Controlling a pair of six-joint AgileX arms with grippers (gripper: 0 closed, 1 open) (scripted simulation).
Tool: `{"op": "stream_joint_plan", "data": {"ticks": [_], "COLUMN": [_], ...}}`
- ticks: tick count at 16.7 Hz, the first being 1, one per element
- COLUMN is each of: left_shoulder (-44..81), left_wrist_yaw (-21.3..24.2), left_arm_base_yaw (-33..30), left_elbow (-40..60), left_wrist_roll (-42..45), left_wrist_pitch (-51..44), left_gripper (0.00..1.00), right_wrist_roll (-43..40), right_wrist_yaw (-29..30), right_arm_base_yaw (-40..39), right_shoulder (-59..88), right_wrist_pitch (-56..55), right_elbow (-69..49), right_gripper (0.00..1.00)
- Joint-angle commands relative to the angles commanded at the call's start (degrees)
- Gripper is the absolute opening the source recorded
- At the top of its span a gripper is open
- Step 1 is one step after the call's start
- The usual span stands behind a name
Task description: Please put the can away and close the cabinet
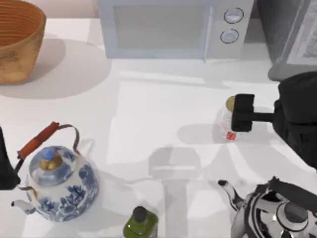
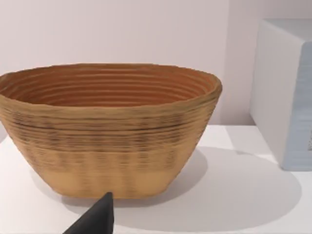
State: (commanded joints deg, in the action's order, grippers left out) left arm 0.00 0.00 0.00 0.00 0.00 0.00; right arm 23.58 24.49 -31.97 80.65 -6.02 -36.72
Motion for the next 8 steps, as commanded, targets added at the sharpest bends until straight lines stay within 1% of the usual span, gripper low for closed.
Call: {"op": "stream_joint_plan", "data": {"ticks": [4,8], "left_shoulder": [0.0,0.0], "left_wrist_yaw": [0.0,0.0], "left_arm_base_yaw": [0.0,0.0], "left_elbow": [0.0,0.0], "left_wrist_roll": [0.0,0.0], "left_wrist_pitch": [0.0,0.0], "left_gripper": [1.00,1.00], "right_wrist_roll": [3.9,5.1], "right_wrist_yaw": [4.0,5.1], "right_arm_base_yaw": [-5.4,-7.1], "right_shoulder": [13.1,16.6], "right_wrist_pitch": [-0.8,-0.9], "right_elbow": [-5.2,-6.1], "right_gripper": [1.00,1.00]}}
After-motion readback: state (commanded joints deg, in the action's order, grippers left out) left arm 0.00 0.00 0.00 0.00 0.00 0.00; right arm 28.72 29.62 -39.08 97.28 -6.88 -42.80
